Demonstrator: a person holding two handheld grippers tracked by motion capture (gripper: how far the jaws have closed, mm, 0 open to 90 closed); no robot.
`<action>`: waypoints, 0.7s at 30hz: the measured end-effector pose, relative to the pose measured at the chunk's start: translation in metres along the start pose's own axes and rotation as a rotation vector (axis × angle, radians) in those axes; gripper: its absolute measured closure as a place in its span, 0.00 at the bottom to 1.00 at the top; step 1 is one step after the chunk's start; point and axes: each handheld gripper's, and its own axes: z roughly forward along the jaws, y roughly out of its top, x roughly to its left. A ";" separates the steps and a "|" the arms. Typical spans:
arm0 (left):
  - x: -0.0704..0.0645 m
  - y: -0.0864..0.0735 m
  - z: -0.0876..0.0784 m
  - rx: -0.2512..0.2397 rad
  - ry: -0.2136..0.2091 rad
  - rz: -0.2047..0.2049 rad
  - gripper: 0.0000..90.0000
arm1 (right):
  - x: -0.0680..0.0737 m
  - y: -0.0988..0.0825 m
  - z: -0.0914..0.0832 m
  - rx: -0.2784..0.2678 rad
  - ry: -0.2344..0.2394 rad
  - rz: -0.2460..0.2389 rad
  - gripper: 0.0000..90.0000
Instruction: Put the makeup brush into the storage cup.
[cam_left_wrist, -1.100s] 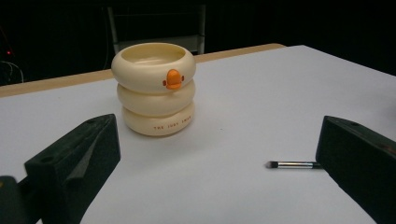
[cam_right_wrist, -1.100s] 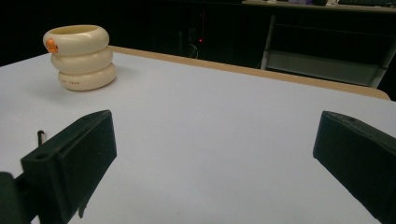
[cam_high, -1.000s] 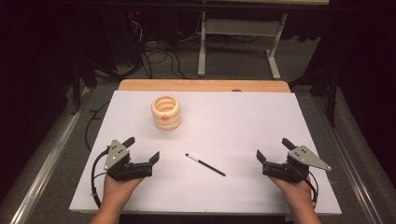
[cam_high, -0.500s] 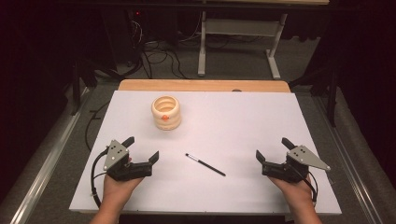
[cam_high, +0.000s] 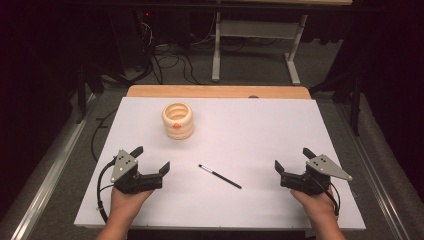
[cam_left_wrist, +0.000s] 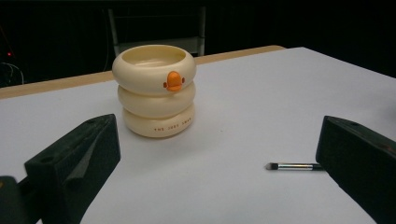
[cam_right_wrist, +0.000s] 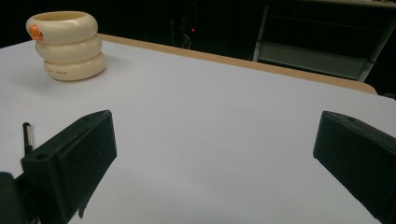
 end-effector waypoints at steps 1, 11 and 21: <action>0.000 0.000 0.000 0.000 -0.001 0.000 0.01 | 0.000 0.000 0.000 0.005 -0.002 -0.005 0.01; 0.000 0.000 0.000 0.003 0.001 0.000 0.01 | -0.001 -0.001 0.002 0.062 -0.012 -0.011 0.01; 0.000 -0.001 0.001 0.012 0.003 0.003 0.01 | 0.000 -0.001 0.003 0.099 -0.018 -0.030 0.01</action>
